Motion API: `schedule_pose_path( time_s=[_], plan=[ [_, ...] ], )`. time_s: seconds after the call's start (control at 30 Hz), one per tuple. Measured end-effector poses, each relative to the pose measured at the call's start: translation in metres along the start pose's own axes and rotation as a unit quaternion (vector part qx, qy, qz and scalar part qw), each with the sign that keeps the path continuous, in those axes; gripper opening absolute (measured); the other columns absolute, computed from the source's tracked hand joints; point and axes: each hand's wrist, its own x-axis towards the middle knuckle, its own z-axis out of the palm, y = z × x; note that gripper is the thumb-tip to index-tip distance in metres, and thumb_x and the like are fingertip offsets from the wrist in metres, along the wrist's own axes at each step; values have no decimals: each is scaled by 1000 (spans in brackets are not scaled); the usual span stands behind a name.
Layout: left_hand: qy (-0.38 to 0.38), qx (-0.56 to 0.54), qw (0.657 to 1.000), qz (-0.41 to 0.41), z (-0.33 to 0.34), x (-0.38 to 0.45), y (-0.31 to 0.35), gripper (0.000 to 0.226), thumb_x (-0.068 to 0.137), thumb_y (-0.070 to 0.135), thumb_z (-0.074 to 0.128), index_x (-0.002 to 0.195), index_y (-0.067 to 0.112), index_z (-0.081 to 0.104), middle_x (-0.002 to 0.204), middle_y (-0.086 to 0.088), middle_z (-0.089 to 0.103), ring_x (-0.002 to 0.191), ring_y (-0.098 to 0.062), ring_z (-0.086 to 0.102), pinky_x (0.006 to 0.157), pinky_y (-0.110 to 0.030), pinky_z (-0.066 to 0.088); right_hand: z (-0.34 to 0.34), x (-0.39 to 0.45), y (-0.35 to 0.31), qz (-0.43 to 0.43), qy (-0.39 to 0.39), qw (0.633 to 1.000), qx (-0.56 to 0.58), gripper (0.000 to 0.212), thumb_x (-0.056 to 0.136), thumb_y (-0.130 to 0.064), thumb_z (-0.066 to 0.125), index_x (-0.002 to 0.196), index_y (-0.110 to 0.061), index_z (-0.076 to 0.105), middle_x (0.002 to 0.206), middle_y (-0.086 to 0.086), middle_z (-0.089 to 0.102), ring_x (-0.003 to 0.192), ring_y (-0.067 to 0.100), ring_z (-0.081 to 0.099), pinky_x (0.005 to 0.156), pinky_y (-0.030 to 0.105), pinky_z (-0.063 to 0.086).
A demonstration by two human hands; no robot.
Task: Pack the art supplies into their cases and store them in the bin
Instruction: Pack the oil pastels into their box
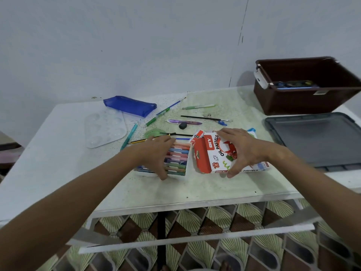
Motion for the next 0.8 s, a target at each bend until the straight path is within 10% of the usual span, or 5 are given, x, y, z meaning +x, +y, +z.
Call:
schedule_pose_path(
  time_s=[0.8],
  plan=[
    [22,-47,999,-1,12,-8,34,125,59,75,68,152,20,5,147,-6,19,135,-27,20,117,-48,14,33,-1,-10,-37,-26,998,33,130,51,-71,79,152,-24,11,157,-8,9,142,16,5,114,33,3]
  ],
)
